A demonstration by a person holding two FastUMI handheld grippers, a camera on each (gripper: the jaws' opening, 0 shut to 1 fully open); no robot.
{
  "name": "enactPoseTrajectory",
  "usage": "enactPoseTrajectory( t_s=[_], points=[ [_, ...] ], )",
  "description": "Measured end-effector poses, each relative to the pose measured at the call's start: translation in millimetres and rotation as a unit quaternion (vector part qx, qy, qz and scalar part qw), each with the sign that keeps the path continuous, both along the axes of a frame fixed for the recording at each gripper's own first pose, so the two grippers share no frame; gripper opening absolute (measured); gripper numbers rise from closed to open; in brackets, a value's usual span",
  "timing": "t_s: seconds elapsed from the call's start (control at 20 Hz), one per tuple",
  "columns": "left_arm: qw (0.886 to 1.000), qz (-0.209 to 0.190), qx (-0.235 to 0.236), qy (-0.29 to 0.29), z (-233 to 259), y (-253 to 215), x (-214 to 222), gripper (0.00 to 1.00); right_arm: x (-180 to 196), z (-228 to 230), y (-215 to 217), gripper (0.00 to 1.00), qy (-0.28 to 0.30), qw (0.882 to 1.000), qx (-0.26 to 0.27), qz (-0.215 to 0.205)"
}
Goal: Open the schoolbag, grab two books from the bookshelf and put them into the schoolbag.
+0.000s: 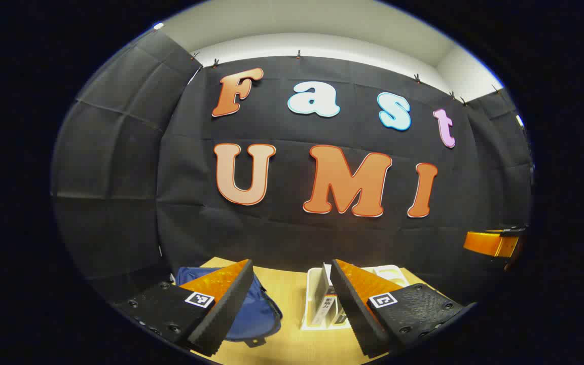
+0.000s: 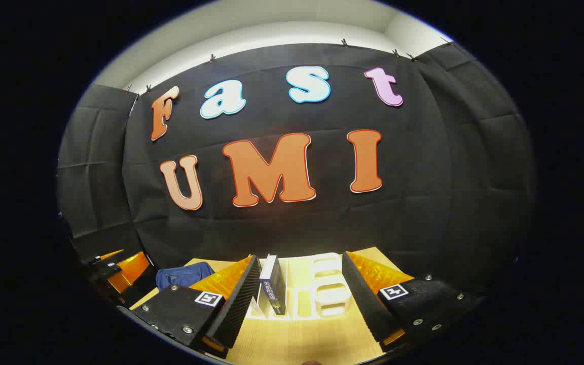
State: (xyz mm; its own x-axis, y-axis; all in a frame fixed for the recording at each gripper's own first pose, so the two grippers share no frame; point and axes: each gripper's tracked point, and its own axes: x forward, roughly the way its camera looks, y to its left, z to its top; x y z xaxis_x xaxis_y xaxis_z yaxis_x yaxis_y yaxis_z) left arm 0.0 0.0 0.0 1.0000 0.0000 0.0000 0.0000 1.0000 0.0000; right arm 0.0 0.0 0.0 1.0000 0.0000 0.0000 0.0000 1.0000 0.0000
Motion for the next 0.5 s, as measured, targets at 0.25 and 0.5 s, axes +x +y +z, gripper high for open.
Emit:
enactPoseTrajectory(
  t_s=[0.25, 0.5],
  points=[
    [1.000, -0.031, -0.005, -0.001, 4.9, -8.4, 11.8, 0.94, 11.4, 4.2, 9.0, 0.96, -0.001, 1.000, -0.006, -0.003],
    [0.999, -0.034, 0.003, -0.012, 17.7, -1.6, 28.3, 0.94, 20.6, 8.4, 18.9, 1.00, -0.017, 1.000, -0.011, -0.006]
  ],
)
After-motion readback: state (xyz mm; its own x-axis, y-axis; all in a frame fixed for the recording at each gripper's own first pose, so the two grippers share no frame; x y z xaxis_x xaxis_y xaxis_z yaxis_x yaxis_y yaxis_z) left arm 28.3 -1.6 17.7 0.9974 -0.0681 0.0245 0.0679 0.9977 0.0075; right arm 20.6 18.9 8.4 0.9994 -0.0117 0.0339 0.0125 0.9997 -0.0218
